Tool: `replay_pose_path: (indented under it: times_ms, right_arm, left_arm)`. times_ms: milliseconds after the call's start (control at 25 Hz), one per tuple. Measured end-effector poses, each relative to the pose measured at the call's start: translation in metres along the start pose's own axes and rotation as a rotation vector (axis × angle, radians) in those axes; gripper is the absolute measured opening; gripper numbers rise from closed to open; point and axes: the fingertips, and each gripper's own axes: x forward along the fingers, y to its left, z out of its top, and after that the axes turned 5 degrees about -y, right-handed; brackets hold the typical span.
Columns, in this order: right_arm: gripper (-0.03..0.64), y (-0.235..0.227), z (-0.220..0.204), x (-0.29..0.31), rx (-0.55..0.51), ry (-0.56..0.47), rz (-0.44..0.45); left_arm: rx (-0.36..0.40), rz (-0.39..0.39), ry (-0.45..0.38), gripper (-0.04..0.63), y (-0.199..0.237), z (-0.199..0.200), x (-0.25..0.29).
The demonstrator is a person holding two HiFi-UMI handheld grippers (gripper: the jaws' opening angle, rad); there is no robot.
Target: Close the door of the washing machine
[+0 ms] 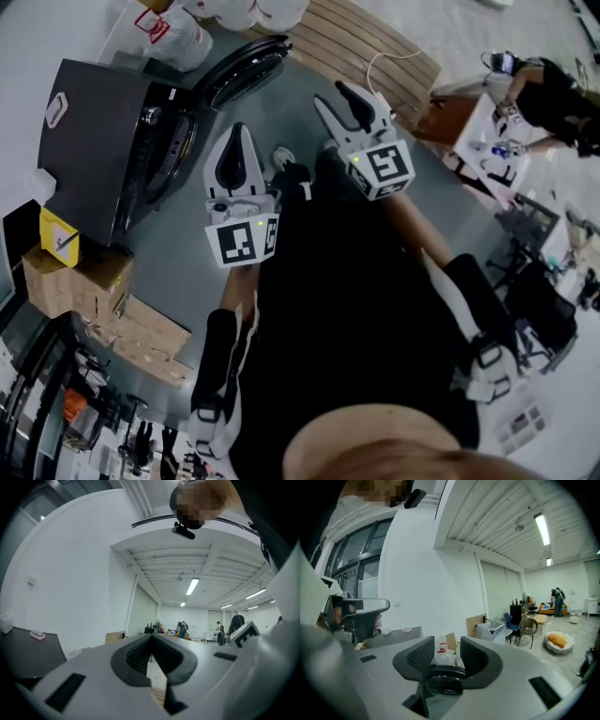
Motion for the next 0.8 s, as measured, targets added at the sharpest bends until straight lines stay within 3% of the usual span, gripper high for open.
replay_pose_path:
  times_ms: [320, 520, 800]
  right_arm:
    - [0.166, -0.046, -0.017, 0.067, 0.012, 0.077, 0.053]
    - [0.166, -0.083, -0.019, 0.123, -0.017, 0.131, 0.138]
    - [0.164, -0.143, -0.063, 0.198, -0.075, 0.276, 0.280]
  left_arm:
    - [-0.001, 0.049, 0.017, 0.005, 0.016, -0.008, 0.059]
    - [-0.004, 0.126, 0.039, 0.005, 0.025, -0.016, 0.114]
    - [-0.017, 0.195, 0.064, 0.005, 0.025, -0.037, 0.197]
